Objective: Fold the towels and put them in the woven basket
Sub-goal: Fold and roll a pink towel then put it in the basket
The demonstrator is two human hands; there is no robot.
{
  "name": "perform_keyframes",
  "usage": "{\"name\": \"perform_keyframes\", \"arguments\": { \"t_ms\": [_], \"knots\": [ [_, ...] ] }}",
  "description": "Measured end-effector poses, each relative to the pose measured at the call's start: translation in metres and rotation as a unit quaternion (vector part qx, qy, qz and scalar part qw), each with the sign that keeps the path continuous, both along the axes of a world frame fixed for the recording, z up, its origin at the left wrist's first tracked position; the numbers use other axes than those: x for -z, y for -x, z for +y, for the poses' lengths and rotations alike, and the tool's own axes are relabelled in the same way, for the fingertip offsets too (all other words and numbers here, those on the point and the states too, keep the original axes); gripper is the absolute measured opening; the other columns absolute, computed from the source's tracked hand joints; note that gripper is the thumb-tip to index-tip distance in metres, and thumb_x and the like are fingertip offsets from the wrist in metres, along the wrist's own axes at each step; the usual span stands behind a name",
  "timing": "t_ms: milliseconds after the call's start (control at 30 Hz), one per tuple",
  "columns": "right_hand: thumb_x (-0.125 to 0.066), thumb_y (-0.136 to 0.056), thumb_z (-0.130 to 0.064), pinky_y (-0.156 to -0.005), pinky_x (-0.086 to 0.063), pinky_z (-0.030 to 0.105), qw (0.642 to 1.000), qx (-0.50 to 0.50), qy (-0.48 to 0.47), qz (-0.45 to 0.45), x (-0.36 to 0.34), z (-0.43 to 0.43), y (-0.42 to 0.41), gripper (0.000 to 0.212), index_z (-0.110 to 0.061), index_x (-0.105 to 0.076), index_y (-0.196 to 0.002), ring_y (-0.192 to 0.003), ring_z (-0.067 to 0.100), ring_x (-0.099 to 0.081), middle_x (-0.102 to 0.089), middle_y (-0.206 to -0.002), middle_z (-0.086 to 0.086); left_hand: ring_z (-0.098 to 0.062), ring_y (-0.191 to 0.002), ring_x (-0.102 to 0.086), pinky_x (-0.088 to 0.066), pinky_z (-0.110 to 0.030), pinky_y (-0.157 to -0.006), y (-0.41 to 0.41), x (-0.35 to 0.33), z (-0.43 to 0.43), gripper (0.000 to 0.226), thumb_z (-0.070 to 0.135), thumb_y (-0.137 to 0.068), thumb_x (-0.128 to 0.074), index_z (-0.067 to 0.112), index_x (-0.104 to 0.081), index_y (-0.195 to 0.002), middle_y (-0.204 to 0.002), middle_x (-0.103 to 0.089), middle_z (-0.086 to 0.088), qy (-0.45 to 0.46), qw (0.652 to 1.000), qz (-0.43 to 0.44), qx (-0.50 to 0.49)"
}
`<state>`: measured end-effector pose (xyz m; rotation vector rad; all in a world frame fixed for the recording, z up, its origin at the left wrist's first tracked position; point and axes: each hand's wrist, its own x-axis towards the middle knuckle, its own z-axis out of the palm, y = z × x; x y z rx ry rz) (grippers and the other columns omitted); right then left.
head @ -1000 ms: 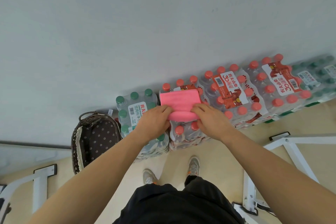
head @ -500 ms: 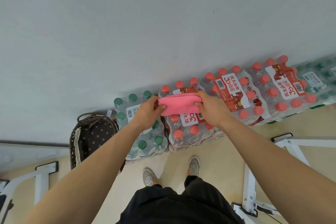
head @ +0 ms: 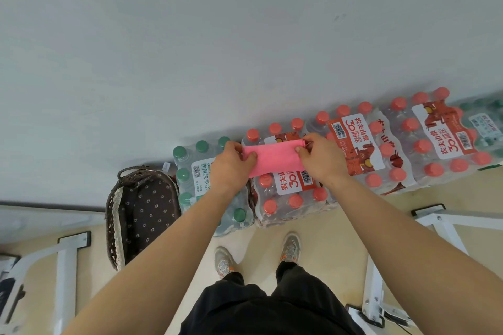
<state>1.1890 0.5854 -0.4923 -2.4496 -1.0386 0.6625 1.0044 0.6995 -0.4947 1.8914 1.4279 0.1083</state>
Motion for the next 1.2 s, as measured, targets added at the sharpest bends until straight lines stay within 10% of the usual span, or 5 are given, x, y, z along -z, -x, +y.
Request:
{"name": "perform_keyframes", "arguments": {
  "t_ms": [200, 533, 800, 1200],
  "knots": [
    [-0.061, -0.092, -0.02, -0.071, -0.05, 0.04, 0.991, -0.028, -0.045, -0.123, 0.002, 0.008, 0.014, 0.024, -0.02, -0.055, -0.115, -0.098, 0.029, -0.057, -0.054, -0.115, 0.007, -0.031, -0.098, -0.055, -0.048, -0.042, -0.078, -0.01, 0.012, -0.012, 0.024, 0.011, -0.08, -0.067, 0.013, -0.064, -0.104, -0.115, -0.061, -0.009, -0.379, 0.892, -0.021, 0.247],
    [-0.043, -0.093, -0.029, -0.079, -0.05, 0.041, 0.975, -0.144, -0.027, -0.164, 0.012, 0.006, 0.027, 0.024, -0.016, -0.054, -0.109, -0.101, 0.024, -0.056, -0.062, -0.111, 0.002, -0.023, -0.081, -0.058, -0.045, -0.037, -0.076, -0.023, 0.012, -0.025, 0.026, 0.034, -0.095, -0.04, 0.016, -0.058, -0.097, -0.091, -0.064, 0.001, -0.251, 0.95, -0.034, 0.184],
    [-0.014, -0.101, -0.053, -0.116, -0.027, 0.053, 0.955, -0.229, 0.064, -0.179, 0.032, -0.008, 0.009, 0.06, -0.028, -0.015, -0.156, -0.148, 0.03, -0.022, -0.027, -0.161, 0.001, -0.023, -0.146, -0.026, -0.022, -0.05, -0.117, -0.017, 0.033, -0.026, 0.059, 0.05, -0.102, -0.017, 0.019, -0.036, -0.148, -0.155, -0.036, -0.003, -0.236, 0.939, 0.055, 0.246],
    [-0.006, -0.099, -0.057, -0.12, -0.014, 0.051, 0.945, -0.254, 0.095, -0.184, 0.033, -0.007, 0.002, 0.065, -0.026, -0.009, -0.157, -0.151, 0.03, -0.011, -0.014, -0.165, 0.001, -0.026, -0.151, -0.008, -0.012, -0.055, -0.119, -0.023, 0.038, -0.028, 0.056, 0.049, -0.104, -0.02, 0.019, -0.028, -0.151, -0.162, -0.02, -0.004, -0.225, 0.933, 0.118, 0.255]
  ]
}}
